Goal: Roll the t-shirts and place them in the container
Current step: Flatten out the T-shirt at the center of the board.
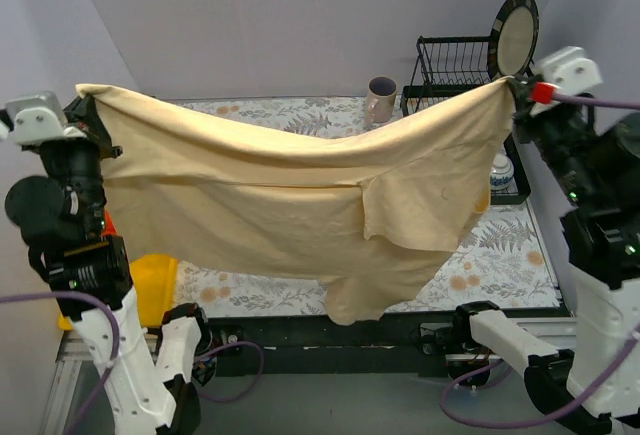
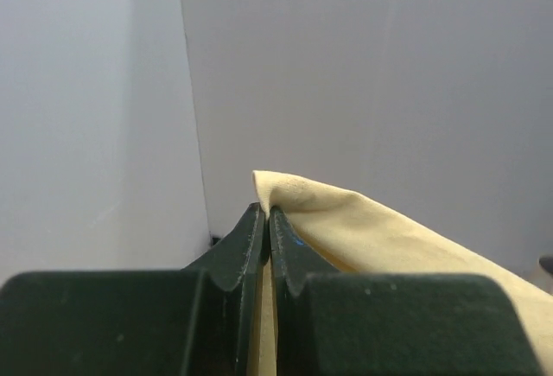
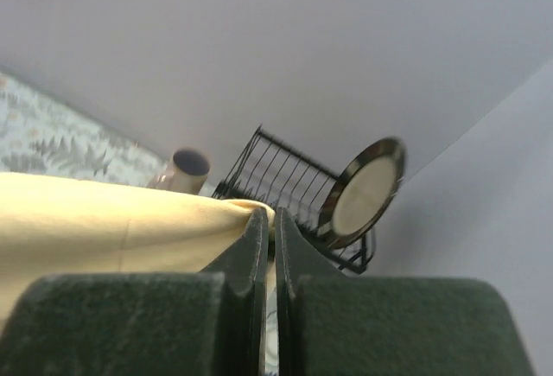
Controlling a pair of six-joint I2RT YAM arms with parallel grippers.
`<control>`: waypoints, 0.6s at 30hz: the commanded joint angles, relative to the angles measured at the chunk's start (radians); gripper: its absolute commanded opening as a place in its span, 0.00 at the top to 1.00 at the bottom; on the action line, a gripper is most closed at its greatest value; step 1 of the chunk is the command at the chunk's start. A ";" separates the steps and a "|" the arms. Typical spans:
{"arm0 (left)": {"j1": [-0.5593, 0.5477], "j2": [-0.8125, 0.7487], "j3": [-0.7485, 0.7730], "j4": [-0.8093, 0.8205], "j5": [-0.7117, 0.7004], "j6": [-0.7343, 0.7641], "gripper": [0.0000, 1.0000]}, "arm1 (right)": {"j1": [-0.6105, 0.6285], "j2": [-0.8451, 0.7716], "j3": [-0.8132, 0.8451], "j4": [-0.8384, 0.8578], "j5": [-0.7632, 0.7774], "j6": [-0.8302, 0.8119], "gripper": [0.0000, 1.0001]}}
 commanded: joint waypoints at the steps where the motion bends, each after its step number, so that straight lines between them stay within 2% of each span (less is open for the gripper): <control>1: 0.001 0.188 -0.178 -0.030 0.159 0.054 1.00 | -0.007 0.113 -0.238 0.156 -0.024 -0.038 0.99; 4: 0.001 0.286 -0.280 -0.022 0.283 0.068 1.00 | -0.007 0.199 -0.326 0.232 -0.038 -0.020 0.99; 6: -0.001 0.420 -0.326 0.002 0.335 0.065 1.00 | -0.007 0.281 -0.417 0.276 -0.047 -0.018 0.99; 8: -0.001 0.588 -0.357 0.053 0.354 0.063 1.00 | -0.007 0.354 -0.490 0.360 -0.043 -0.015 0.99; 10: -0.002 0.719 -0.342 0.097 0.343 0.068 1.00 | -0.007 0.495 -0.489 0.398 -0.017 -0.021 0.99; 11: -0.001 0.775 -0.304 0.108 0.332 0.069 1.00 | -0.008 0.553 -0.466 0.401 -0.001 -0.023 0.99; 12: -0.002 0.897 -0.276 0.111 0.300 0.069 1.00 | -0.007 0.670 -0.402 0.389 0.029 -0.023 0.99; 15: -0.001 1.064 -0.160 0.116 0.271 0.077 1.00 | -0.013 0.864 -0.234 0.353 0.078 -0.021 0.99; 18: -0.002 1.142 -0.077 0.153 0.237 0.092 1.00 | -0.013 0.983 -0.112 0.338 0.092 -0.042 0.99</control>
